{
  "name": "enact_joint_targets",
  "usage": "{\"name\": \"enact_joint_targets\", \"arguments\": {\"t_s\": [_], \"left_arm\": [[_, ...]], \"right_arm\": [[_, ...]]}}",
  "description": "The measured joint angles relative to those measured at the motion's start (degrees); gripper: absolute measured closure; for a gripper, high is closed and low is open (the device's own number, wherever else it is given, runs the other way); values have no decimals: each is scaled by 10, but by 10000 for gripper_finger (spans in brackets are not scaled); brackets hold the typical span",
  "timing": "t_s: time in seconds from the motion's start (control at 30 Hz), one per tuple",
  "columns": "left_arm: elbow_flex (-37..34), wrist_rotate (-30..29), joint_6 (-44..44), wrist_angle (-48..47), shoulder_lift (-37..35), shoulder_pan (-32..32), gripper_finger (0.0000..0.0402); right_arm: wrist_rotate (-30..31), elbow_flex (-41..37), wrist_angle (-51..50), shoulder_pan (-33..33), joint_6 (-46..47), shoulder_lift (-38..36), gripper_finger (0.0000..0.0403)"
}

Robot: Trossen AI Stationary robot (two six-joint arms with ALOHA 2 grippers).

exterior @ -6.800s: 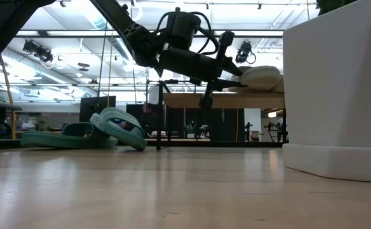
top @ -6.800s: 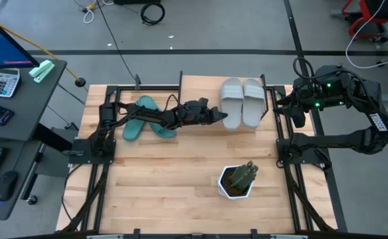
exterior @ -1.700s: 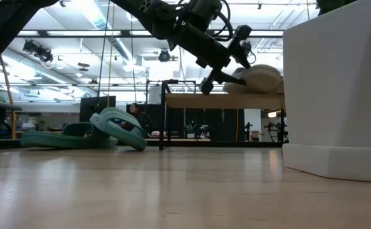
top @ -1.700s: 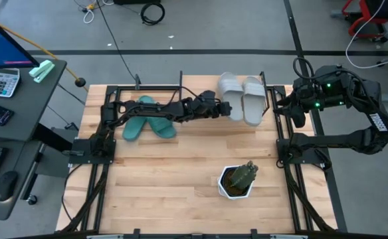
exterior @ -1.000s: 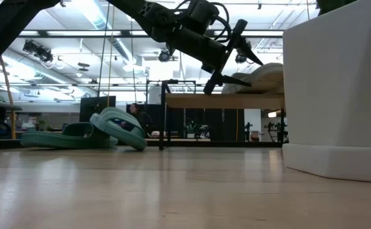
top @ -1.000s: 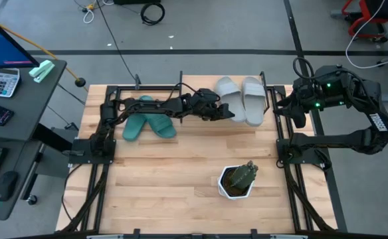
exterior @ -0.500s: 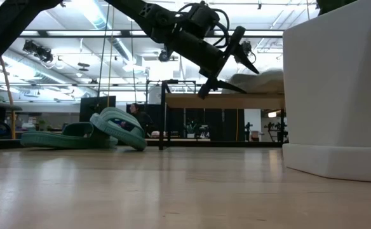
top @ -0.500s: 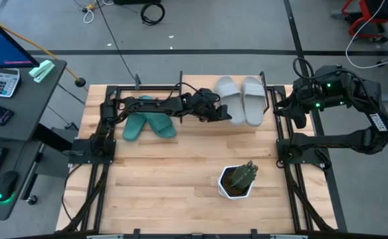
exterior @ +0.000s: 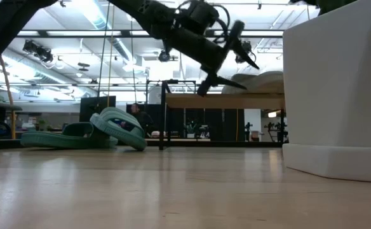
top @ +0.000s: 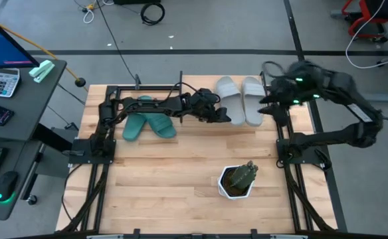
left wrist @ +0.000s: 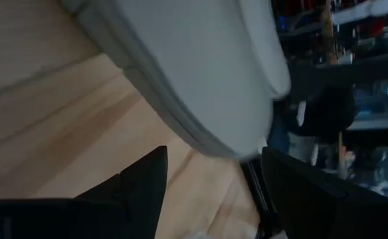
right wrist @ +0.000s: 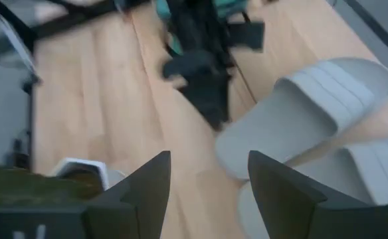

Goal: Pick and place slides into the shelf
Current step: Put the gray slipper on the shelf

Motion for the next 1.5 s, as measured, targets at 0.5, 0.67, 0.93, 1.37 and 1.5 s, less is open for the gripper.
{"name": "enact_joint_targets", "arguments": {"t_s": [0.5,0.67,0.93,1.37,1.5], "left_arm": [[1,-429,103,-408,-262,-108,194],[1,-485,87,-480,-315,-123,208],[1,-534,41,-609,-353,-142,219],[0,-539,42,-646,-360,-145,225],[0,-540,42,-656,-360,-145,224]], "right_arm": [[-3,-1,92,-100,-107,102,194],[19,-1,89,-77,-172,145,194],[165,-1,90,-43,-329,197,194],[227,-1,89,-34,-377,264,208],[255,-1,88,-31,-383,276,211]]}}
